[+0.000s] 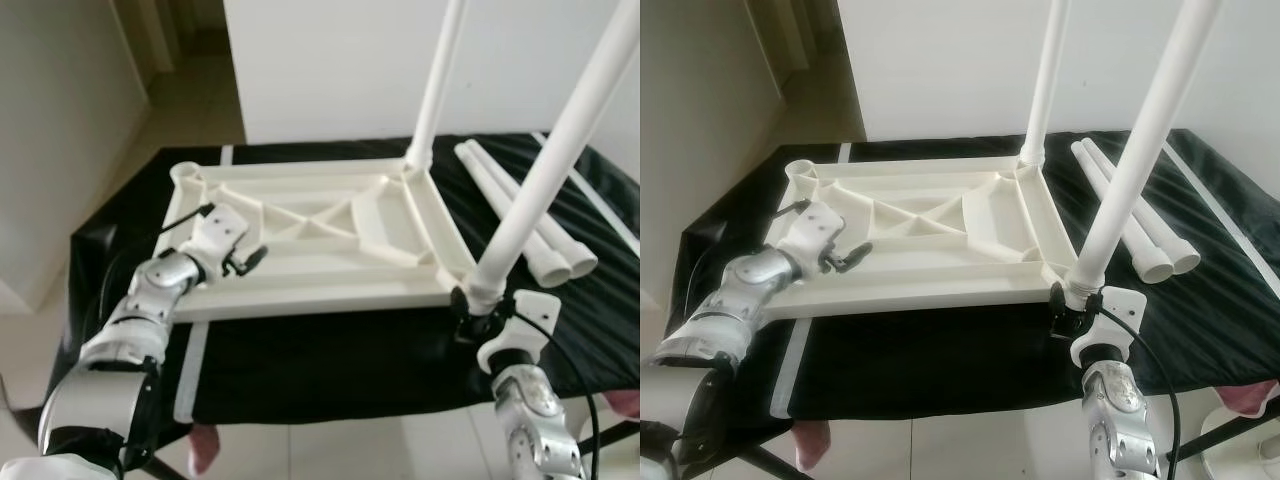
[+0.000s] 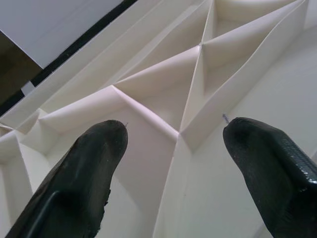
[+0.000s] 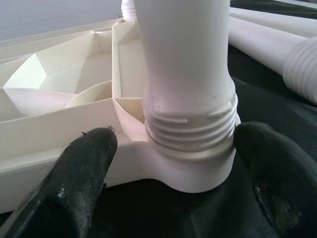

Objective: Building children table

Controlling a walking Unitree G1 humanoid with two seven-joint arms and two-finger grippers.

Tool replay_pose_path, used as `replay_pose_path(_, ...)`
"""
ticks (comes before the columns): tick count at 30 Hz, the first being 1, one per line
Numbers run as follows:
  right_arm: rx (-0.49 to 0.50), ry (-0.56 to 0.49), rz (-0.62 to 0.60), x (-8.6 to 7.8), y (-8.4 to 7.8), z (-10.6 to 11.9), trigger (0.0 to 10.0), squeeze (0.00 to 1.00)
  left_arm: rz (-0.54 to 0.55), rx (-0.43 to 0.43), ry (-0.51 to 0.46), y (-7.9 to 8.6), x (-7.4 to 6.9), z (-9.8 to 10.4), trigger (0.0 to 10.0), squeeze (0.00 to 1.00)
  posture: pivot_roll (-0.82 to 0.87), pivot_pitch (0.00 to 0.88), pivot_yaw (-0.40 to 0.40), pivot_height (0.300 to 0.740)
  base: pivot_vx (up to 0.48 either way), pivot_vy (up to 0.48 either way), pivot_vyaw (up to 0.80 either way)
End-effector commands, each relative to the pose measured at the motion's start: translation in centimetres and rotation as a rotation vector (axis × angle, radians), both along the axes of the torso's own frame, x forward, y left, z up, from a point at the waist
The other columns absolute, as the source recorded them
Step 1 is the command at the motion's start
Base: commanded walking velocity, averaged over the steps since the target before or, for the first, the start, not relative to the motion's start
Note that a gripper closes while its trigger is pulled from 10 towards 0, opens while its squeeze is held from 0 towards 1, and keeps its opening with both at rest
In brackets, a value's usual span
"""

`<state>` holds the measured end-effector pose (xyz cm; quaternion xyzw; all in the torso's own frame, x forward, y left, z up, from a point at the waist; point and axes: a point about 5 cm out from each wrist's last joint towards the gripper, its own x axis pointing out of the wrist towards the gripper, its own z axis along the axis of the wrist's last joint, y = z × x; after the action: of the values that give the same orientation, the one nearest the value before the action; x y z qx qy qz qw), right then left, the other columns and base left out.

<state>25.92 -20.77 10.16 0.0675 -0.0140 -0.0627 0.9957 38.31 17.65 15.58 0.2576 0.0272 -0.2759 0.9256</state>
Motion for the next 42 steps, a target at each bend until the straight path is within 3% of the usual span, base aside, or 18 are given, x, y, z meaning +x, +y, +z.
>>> replay_pose_path(1, 0.004, 0.003, 0.007, -0.1, 0.4, -0.1, 10.0, 0.0, 0.052, -0.004, -0.014, -0.2, 0.3, 0.0, 10.0, 0.0, 0.01, 0.0, 0.032, 0.74, 0.0, 0.0, 0.0)
replay_pose_path(5, 0.035, 0.0, 0.039, -0.2, 2.0, -0.3, 10.0, 0.0, 0.086, -0.022, 0.017, -0.6, 0.7, 0.0, 10.0, 0.0, 0.0, 0.0, 0.037, 0.74, 0.0, 0.0, 0.0)
replay_pose_path(7, 0.039, 0.003, 0.043, -0.3, 2.0, -0.3, 10.0, 0.0, -0.028, -0.145, 0.099, -1.5, 0.4, 0.0, 10.0, 0.0, -0.01, 0.0, 0.042, 0.74, 0.0, 0.0, 0.0)
replay_pose_path(10, 0.039, 0.004, 0.042, -0.4, 1.9, -0.4, 10.0, 0.0, -0.086, -0.202, 0.132, -1.9, 0.3, 0.1, 10.0, 0.0, -0.01, 0.0, 0.042, 0.74, 0.0, 0.0, 0.0)
replay_pose_path(13, 0.031, 0.005, 0.034, -0.5, 1.6, -0.4, 10.0, 0.0, -0.048, -0.154, 0.128, -1.7, 0.4, -0.1, 10.0, 0.0, -0.01, 0.0, 0.047, 0.74, 0.0, 0.0, 0.0)
replay_pose_path(17, 0.027, 0.002, 0.029, -0.4, 1.6, -0.3, 10.0, 0.0, 0.103, -0.03, 0.08, -0.9, 0.9, -0.2, 10.0, 0.0, -0.02, 0.0, 0.046, 0.74, 0.0, 0.0, 0.0)
replay_pose_path(21, 0.028, 0.003, 0.028, -0.4, 1.7, -0.2, 10.0, 0.0, 0.166, -0.003, 0.06, -0.5, 1.2, -0.1, 10.0, 0.0, -0.02, 0.0, 0.046, 0.74, 0.0, 0.0, 0.0)
replay_pose_path(23, 0.025, 0.01, 0.034, -0.4, 1.9, -0.3, 10.0, 0.0, 0.253, 0.025, 0.049, 0.3, 1.4, 0.1, 10.0, 0.0, -0.02, 0.0, 0.046, 0.74, 0.0, 0.0, 0.0)
replay_pose_path(29, 0.022, 0.018, 0.048, -0.6, 2.4, -0.5, 10.0, 0.0, 0.358, 0.038, 0.03, 1.5, 1.7, 0.6, 10.0, 0.0, -0.02, 0.0, 0.046, 0.74, 0.0, 0.0, 0.0)
replay_pose_path(42, 0.033, 0.03, 0.049, -0.8, 2.7, -0.7, 10.0, 0.0, 0.415, 0.033, 0.03, 2.1, 1.9, 1.2, 10.0, 0.0, -0.02, 0.0, 0.053, 0.74, 0.0, 0.0, 0.0)
